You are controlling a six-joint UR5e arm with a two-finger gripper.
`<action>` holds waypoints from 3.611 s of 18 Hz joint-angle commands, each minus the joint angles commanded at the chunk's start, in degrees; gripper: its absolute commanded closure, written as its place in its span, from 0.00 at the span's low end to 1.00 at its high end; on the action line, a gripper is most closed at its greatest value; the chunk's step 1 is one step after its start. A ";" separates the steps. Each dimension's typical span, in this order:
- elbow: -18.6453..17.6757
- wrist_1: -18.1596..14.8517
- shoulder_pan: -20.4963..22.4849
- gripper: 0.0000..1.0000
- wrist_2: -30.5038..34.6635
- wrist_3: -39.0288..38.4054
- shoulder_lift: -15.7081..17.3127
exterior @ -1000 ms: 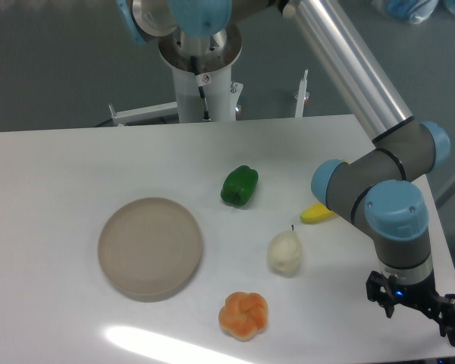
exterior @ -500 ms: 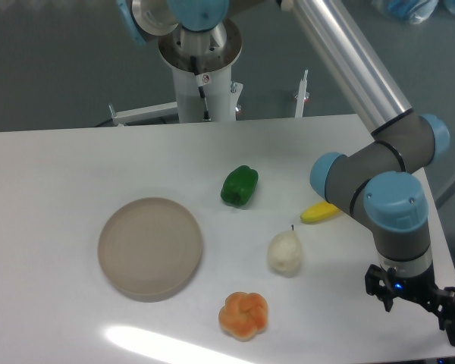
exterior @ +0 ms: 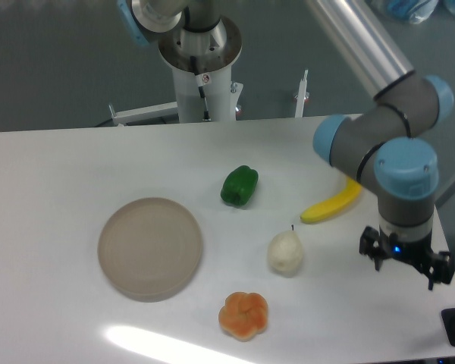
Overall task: Pick up the banana from the table
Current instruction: 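Move the gripper up and over the yellow banana's stem end, then lower the open gripper onto the banana and close on it, then lift the grasped banana up off the table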
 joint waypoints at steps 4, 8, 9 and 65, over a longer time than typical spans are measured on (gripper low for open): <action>-5.89 -0.81 4.57 0.00 -1.14 7.29 2.73; -12.83 -0.29 8.88 0.00 -2.46 14.67 5.46; -14.24 -0.11 10.28 0.00 -2.46 16.60 5.55; -22.53 15.45 3.44 0.75 -4.13 15.39 8.80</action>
